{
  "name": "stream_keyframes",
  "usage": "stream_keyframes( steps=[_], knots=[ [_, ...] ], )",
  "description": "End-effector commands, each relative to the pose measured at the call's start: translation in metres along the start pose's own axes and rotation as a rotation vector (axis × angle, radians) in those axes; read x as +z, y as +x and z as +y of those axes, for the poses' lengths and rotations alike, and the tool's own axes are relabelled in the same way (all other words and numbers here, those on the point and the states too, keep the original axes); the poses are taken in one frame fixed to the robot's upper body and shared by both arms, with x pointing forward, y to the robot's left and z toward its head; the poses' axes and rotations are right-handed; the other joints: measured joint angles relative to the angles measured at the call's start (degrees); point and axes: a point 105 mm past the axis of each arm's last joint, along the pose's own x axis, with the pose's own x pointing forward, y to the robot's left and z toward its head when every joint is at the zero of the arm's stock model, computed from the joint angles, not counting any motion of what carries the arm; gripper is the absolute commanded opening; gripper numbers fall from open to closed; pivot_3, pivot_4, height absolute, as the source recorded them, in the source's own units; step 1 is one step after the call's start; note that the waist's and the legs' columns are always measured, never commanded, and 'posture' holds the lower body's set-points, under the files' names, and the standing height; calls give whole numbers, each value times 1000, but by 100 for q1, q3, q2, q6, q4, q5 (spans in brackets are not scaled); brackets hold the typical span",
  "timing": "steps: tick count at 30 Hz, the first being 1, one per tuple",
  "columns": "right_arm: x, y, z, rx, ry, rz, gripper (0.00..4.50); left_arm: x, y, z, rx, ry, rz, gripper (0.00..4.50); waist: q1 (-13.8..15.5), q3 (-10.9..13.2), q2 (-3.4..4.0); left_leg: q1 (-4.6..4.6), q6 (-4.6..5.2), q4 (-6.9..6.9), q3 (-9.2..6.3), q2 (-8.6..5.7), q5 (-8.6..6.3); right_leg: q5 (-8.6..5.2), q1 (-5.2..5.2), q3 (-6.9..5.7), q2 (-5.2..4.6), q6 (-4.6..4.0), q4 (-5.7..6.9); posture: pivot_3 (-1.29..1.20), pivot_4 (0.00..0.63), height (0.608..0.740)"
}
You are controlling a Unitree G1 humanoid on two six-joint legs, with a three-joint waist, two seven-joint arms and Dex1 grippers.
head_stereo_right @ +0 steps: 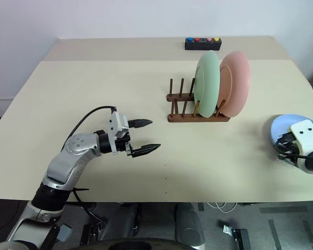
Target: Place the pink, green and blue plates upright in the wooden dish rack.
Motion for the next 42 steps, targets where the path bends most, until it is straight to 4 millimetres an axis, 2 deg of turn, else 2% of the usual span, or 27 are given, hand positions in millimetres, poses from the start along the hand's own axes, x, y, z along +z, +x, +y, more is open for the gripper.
stream_keyframes(
  steps=[1, 11, 14, 16, 22, 25, 27, 33, 35, 37, 38, 41, 42],
  knots=[
    [5, -2, -1, -11, -10, -14, 66, 8, 0, -4, -7, 25, -24, 4500, 1, 0, -1, 0, 0, 1, 0, 0, 0, 0, 1, 0, 0, 1, 0, 0, 150, 734],
    [5, -1, -4, -52, -42, -2, 66, 8, 1, -3, -1, 30, -21, 4500, 2, 0, -1, 1, 0, 1, 0, 0, 0, 2, 2, 0, 0, 4, 0, 0, 150, 734],
    [6, -1, -4, -48, -47, -2, 895, 8, 1, -2, 1, 31, -21, 4500, 2, 0, 0, 1, 0, 1, 0, 0, 0, 2, 2, 0, 0, 4, 0, 0, 150, 734],
    [6, 0, -3, -46, -52, -2, 1785, 7, 1, -2, 3, 32, -21, 4500, 2, 0, 0, 1, 0, 1, 0, 0, 0, 3, 2, 0, 0, 5, 0, 0, 150, 734],
    [3, 6, -6, -64, -54, 17, 1785, 7, 2, -1, 13, 37, -22, 4500, -2, -1, 1, 1, 0, 1, 0, 0, 0, 3, 2, 0, 0, 5, 1, 0, 150, 734],
    [4, 6, -8, -69, -56, 16, 938, 7, 1, 0, 20, 39, -21, 4500, -1, -1, 1, 1, 0, 1, -1, 0, 0, 3, 2, 0, 0, 6, 1, 0, 150, 734],
    [6, 6, -9, -73, -62, 11, 38, 6, 1, -1, 22, 39, -20, 4500, -1, -1, 1, 1, 0, 1, 0, 0, 0, 4, 2, 0, 0, 6, 1, 0, 150, 734],
    [13, 3, -13, -94, -92, -3, 38, 7, 1, 0, 26, 41, -22, 4500, -2, -1, 1, 2, 0, 1, -1, 0, 0, 4, 2, 0, 0, 7, 1, 0, 150, 734],
    [28, 0, -27, -186, -144, -47, 38, 7, 1, 1, 30, 43, -21, 4500, -6, -1, 1, 1, 0, 2, 0, 0, 0, 4, 2, 0, 0, 7, 1, 0, 150, 734],
    [64, -9, -51, -341, -200, -177, 38, 7, 1, 1, 32, 46, -21, 4500, -41, -1, 9, 2, 0, 3, 2, 0, 0, 5, 2, 1, 0, 7, 1, 0, 150, 734],
    [91, -17, -59, -416, -249, -285, 38, 7, 1, 2, 33, 47, -21, 4500, -51, -1, 12, 2, 0, 4, 13, 0, 0, 5, -3, 9, -2, 5, 3, 0, 150, 734],
    [143, -37, -60, -489, -327, -502, 38, 8, 2, 3, 35, 50, -23, 4500, -69, -2, 20, 5, -1, 1, 19, 1, 1, 7, -9, 14, -1, 7, 11, 0, 150, 734],
    [151, -39, -58, -489, -339, -536, 38, 8, 2, 3, 35, 50, -24, 4500, -61, -1, 18, 6, -1, -3, 16, 1, 1, 7, -10, 13, 1, 8, 10, 0, 150, 734]
  ],
)
